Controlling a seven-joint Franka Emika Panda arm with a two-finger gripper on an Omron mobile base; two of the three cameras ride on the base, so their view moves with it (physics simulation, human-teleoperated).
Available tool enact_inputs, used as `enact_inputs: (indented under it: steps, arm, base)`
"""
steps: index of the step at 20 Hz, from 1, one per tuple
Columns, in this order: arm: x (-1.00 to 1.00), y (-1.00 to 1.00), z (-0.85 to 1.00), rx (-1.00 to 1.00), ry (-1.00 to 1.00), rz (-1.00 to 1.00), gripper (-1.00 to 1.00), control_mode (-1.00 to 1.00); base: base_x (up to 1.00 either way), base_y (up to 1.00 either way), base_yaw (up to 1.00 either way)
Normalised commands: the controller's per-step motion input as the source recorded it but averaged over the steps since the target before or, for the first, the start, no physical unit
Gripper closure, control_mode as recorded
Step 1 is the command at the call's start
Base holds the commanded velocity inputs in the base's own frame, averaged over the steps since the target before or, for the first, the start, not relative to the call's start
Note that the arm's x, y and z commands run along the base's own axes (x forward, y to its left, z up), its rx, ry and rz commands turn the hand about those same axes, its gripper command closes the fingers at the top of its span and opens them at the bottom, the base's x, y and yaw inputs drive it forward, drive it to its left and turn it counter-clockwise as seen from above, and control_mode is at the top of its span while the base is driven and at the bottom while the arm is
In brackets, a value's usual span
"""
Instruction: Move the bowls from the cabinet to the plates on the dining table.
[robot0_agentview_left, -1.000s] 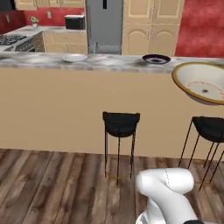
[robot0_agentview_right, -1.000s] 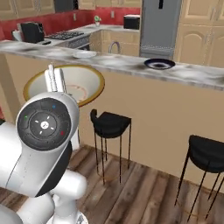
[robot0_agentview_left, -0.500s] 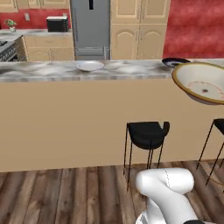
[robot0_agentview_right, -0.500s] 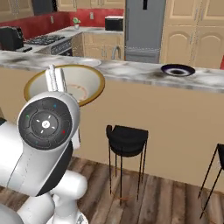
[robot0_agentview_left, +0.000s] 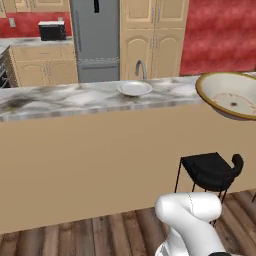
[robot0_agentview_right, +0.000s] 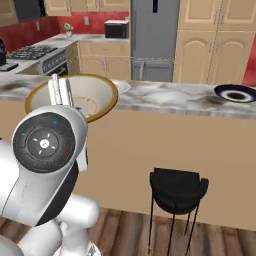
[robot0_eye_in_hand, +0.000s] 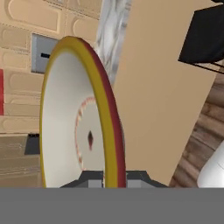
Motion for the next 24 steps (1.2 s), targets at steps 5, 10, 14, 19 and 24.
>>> enact_inputs:
  steps: [5, 10, 14, 19, 24]
  arm:
    - [0.00, 0.00, 0.00, 0.00, 0.00, 0.00, 1.00, 1.00]
    - [0.00, 0.00, 0.00, 0.00, 0.00, 0.00, 1.00, 1.00]
    - [0.00, 0.00, 0.00, 0.00, 0.00, 0.00, 1.00, 1.00]
    - [0.00, 0.00, 0.00, 0.00, 0.00, 0.00, 1.00, 1.00]
    - [0.00, 0.00, 0.00, 0.00, 0.00, 0.00, 1.00, 1.00]
  base:
    - [0.88, 0.56, -0.17]
    - [0.56, 0.29, -0.06]
    - [0.00, 0.00, 0.00]
    - [0.00, 0.00, 0.00]
    - [0.00, 0.00, 0.00]
